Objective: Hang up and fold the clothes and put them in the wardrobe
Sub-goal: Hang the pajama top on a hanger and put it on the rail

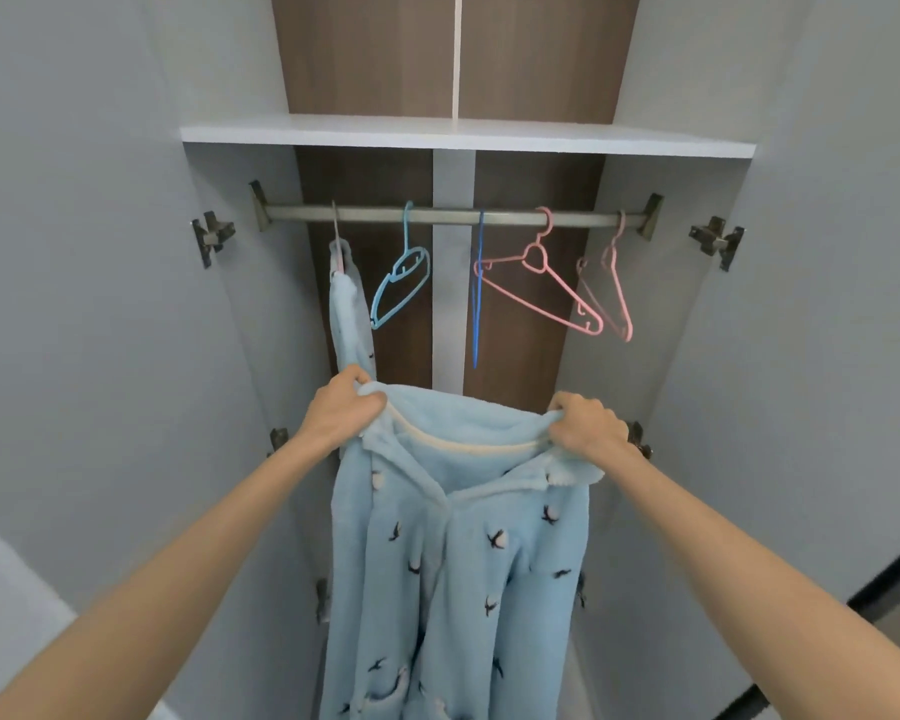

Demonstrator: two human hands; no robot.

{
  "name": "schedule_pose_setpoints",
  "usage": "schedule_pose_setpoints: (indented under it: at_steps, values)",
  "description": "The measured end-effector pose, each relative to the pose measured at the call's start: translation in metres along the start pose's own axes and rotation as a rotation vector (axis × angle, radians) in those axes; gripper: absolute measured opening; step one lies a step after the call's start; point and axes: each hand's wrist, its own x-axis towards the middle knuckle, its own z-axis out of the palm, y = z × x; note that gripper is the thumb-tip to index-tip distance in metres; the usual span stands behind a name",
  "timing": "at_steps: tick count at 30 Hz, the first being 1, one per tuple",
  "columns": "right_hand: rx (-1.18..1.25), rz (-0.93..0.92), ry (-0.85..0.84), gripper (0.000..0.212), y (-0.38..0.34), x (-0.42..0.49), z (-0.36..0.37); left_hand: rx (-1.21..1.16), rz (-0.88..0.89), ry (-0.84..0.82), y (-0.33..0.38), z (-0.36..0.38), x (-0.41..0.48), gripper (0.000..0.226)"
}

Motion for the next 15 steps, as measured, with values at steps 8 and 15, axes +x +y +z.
schedule_pose_setpoints:
  at_steps: [8, 15]
  values:
    - [-0.14, -0.166, -0.43, 0.029, -0.037, 0.112, -0.003, -0.12, 0.009, 0.13, 0.012, 0.011, 0.07, 0.012]
    - [0.409, -0.359, -0.472, 0.013, -0.137, 0.194, -0.023, 0.029, 0.032, 0.195, 0.004, -0.001, 0.103, 0.022]
